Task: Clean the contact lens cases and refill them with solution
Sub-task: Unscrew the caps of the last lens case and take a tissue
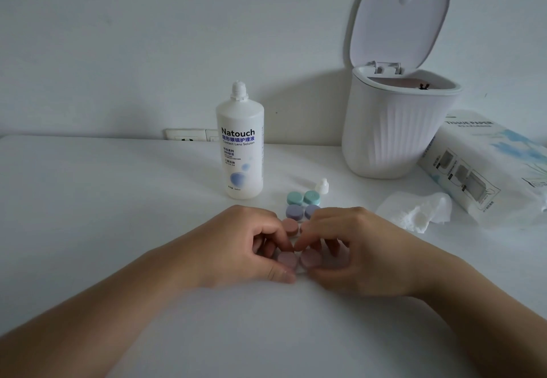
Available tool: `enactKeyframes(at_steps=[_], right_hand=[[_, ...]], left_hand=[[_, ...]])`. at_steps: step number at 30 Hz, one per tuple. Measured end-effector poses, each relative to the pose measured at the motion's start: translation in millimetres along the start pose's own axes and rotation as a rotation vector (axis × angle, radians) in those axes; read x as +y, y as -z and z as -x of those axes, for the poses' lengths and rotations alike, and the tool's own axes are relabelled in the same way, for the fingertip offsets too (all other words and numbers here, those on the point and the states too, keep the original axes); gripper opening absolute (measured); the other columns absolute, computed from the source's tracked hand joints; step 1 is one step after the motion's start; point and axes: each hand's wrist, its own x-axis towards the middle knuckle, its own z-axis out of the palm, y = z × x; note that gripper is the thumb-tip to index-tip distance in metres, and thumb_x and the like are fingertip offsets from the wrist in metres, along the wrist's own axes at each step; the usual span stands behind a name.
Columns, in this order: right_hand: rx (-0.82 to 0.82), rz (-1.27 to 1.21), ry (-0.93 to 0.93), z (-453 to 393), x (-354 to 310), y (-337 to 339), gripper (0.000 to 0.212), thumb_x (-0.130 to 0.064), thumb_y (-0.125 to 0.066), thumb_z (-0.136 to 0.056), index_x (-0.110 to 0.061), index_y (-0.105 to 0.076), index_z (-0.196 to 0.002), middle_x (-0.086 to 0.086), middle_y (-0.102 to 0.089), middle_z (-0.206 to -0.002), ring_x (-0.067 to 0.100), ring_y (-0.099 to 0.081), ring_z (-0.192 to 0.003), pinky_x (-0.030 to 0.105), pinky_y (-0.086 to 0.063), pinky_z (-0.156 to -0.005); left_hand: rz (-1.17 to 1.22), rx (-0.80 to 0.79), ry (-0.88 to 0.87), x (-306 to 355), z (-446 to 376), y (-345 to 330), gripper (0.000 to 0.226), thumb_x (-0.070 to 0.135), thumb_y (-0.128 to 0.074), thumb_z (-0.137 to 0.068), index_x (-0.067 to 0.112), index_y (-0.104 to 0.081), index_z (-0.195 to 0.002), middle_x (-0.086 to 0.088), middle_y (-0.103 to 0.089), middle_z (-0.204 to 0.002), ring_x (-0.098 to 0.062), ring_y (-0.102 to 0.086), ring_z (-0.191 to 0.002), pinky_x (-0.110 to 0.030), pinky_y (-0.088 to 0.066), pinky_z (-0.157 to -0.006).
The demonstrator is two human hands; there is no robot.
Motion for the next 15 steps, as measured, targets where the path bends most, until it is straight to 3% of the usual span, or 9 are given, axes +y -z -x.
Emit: enactKeyframes(at_steps=[2, 5, 9, 11, 15], right_hand=[[-0.031, -0.018, 0.003, 0.6, -0.3, 1.9, 0.029, -0.027, -0.079, -0.078, -0.03, -0.074, -0.106, -0.012, -0.062, -0.089, 0.015, -0.059, -0.078, 0.026, -0.049, -0.068], [0.006, -0.009, -0.008, -1.1, -1.1, 0.8, 0.026, -0.041, -0.081, -0.079, -0.029, -0.072, -0.1, -0.014, -0.058, -0.08, 0.012, -0.056, -0.073, 0.029, -0.049, -0.066], [0.026, 0.027, 0.014, -2.2, -1.1, -1.4, 0.014, -0.03, -0.08, -0.082, -0.025, -0.075, -0.094, -0.014, -0.055, -0.073, 0.005, -0.052, -0.068, 0.01, -0.036, -0.067], [-0.001, 0.014, 0.024, -0.5, -1.4, 0.2, 0.022, -0.019, -0.078, -0.079, -0.024, -0.075, -0.101, -0.01, -0.059, -0.078, 0.005, -0.054, -0.071, 0.006, -0.036, -0.072], [-0.008, 0.004, 0.015, -0.9, -1.6, 0.7, 0.028, -0.036, -0.082, -0.079, -0.024, -0.074, -0.103, -0.012, -0.059, -0.08, 0.01, -0.055, -0.074, 0.016, -0.042, -0.068]], left_hand=[[0.011, 0.001, -0.001, 0.1, 0.1, 0.0, 0.035, 0.061, -0.08, -0.057, 0.04, -0.07, -0.083, 0.013, -0.059, -0.072, 0.0, -0.049, -0.058, -0.013, -0.038, -0.056], [0.021, -0.006, -0.001, -0.6, -0.3, 0.2, 0.032, 0.057, -0.084, -0.059, 0.038, -0.071, -0.082, 0.01, -0.06, -0.072, 0.0, -0.048, -0.058, -0.011, -0.038, -0.055], [0.009, -0.004, 0.002, -1.1, -0.9, -0.1, 0.034, 0.057, -0.084, -0.06, 0.036, -0.07, -0.083, 0.015, -0.059, -0.07, -0.001, -0.048, -0.058, -0.013, -0.038, -0.055], [0.005, -0.002, -0.001, -1.4, -0.7, -0.2, 0.035, 0.06, -0.082, -0.058, 0.038, -0.07, -0.084, 0.013, -0.059, -0.07, -0.001, -0.048, -0.058, -0.014, -0.038, -0.055], [0.012, 0.003, -0.004, -1.4, -0.7, -0.4, 0.034, 0.06, -0.08, -0.057, 0.041, -0.07, -0.083, 0.014, -0.059, -0.07, -0.001, -0.048, -0.058, -0.012, -0.037, -0.055]])
